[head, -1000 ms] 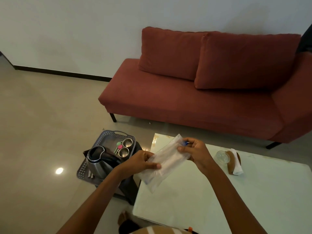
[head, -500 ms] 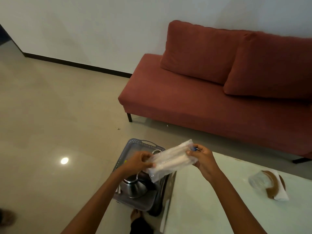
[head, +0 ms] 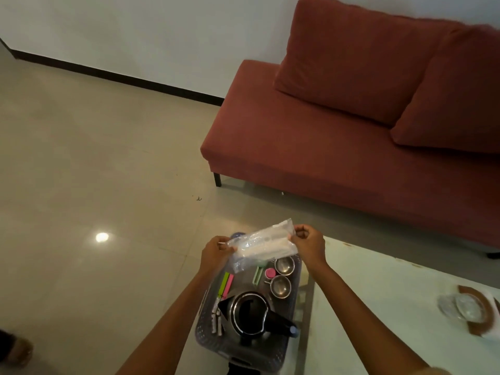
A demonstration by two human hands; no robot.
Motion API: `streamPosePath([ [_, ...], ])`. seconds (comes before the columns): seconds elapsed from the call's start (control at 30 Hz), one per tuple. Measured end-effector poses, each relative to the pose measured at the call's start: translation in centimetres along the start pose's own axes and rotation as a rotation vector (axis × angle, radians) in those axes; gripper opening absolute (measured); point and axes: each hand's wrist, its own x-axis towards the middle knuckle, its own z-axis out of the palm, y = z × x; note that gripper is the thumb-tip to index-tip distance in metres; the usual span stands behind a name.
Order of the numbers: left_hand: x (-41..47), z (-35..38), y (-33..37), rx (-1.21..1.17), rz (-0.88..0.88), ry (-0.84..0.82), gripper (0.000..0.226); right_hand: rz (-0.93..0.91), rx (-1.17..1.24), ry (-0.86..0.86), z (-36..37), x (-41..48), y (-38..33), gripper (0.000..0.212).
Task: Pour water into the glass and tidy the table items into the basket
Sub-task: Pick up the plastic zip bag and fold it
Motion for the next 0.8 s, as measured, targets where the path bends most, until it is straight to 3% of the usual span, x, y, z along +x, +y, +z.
streamPosePath([
  [0.13, 1.3, 1.3, -2.2, 0.238, -0.016, -0.175, 0.018, -0.097, -0.135, -0.027, 2.4, 2.5, -0.6, 0.019],
  [0.3, 2.3, 1.7, -4.6, 0.152, -0.09, -0.156, 0.033, -0.152, -0.335, -0.144, 6.4, 5.3, 0.4, 0.019],
  [0.43, 3.5, 1.5, -6.6, 0.088, -0.126, -0.173, 0.016, -0.153, -0.474, -0.309, 9.5, 6.5, 2.7, 0.03],
  [0.53, 4.3, 1.6, -8.2, -0.002, -0.076, -0.152, 0.04, -0.139, -0.566, -0.411, 10.8, 7.0, 4.5, 0.036],
  [0.6, 4.9, 1.8, -9.7, 0.039, -0.065, -0.177, 0.038, -0.117, -0.609, -0.426, 11.4, 7.3, 5.4, 0.028],
  [0.67, 5.0, 1.8, -10.0, 0.069, -0.14, -0.237, 0.017, -0.101, -0.663, -0.401, 11.7, 7.6, 5.9, 0.03],
  [0.8, 5.4, 2.8, -10.8, 0.061, -0.179, -0.217, 0.021, -0.144, -0.892, -0.376, 12.1, 8.6, 7.0, 0.036],
])
